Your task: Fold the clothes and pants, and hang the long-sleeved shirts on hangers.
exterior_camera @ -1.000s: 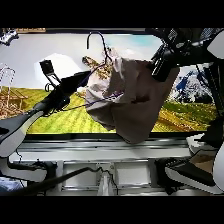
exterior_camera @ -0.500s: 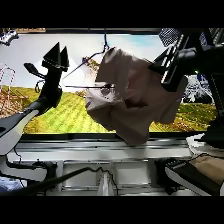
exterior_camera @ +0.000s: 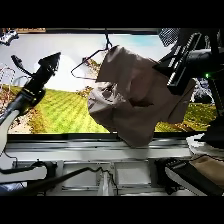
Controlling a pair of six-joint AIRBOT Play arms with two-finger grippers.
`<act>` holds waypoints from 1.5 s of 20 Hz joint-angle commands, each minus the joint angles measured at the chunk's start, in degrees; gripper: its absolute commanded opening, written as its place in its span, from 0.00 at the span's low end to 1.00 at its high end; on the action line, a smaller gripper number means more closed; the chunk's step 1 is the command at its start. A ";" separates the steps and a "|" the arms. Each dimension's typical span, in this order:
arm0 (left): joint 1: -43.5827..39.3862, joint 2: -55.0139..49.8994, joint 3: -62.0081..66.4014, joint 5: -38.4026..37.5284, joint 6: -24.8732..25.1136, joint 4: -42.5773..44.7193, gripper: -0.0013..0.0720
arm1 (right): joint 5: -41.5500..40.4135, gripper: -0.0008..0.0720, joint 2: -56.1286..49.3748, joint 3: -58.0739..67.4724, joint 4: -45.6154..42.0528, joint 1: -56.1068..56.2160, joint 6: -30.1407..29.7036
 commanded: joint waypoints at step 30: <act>-16.70 3.89 -9.94 8.20 -9.29 18.21 0.72 | -1.92 0.05 0.11 -0.02 -0.66 0.02 10.80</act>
